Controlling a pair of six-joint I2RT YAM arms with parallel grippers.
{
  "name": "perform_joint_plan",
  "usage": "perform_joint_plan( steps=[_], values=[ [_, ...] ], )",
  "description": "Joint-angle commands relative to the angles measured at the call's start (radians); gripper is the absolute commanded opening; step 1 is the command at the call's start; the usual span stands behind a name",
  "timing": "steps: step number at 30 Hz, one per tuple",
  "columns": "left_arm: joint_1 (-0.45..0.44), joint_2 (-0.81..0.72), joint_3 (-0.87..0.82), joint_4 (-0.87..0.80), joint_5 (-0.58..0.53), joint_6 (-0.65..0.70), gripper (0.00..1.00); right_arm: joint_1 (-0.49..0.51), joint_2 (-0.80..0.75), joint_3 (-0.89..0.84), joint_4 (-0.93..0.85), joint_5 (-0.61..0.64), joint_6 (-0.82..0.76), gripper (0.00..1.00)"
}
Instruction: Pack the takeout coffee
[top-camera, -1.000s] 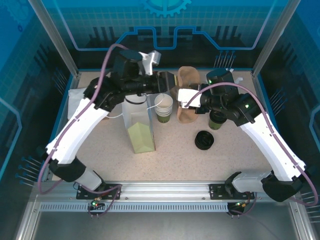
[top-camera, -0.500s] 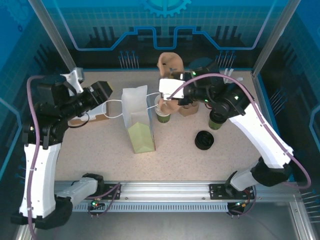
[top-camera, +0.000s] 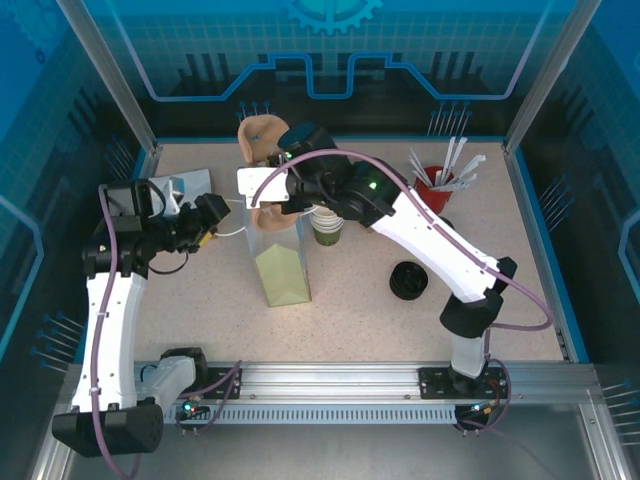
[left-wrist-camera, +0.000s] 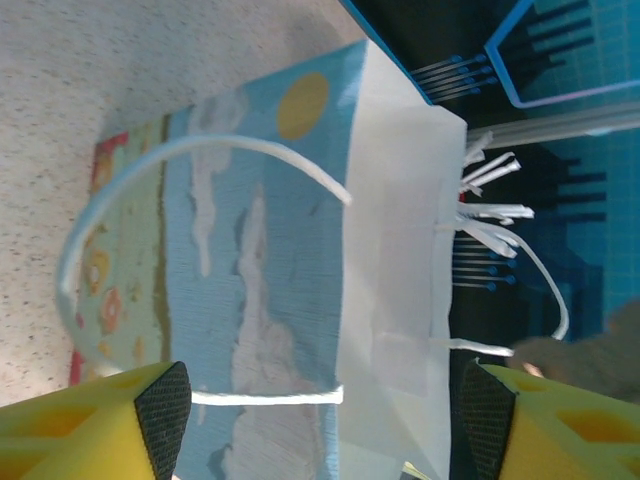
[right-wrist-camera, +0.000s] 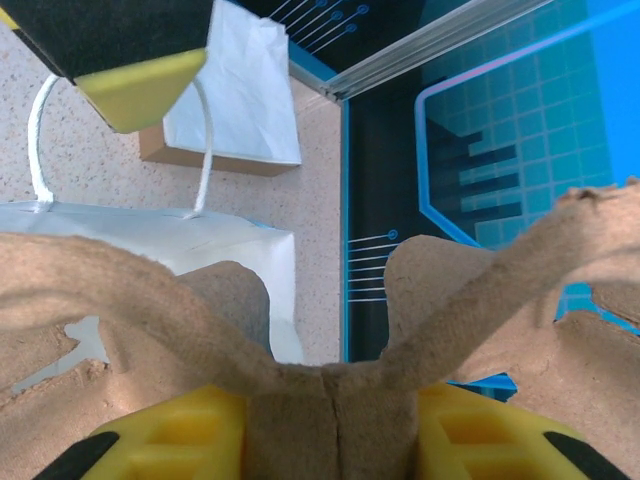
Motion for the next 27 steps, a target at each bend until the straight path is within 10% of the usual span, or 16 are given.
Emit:
perform_joint_plan(
  steps=[1,27],
  values=[
    [-0.019,-0.008,-0.008,0.081,0.084,-0.004,0.72,0.019,0.029,0.042,-0.001,0.042,0.022,0.34],
    [-0.192,0.166,0.042,0.11,-0.142,0.007,0.13,0.023,0.101,-0.01,0.07,0.081,0.047,0.32]
  ],
)
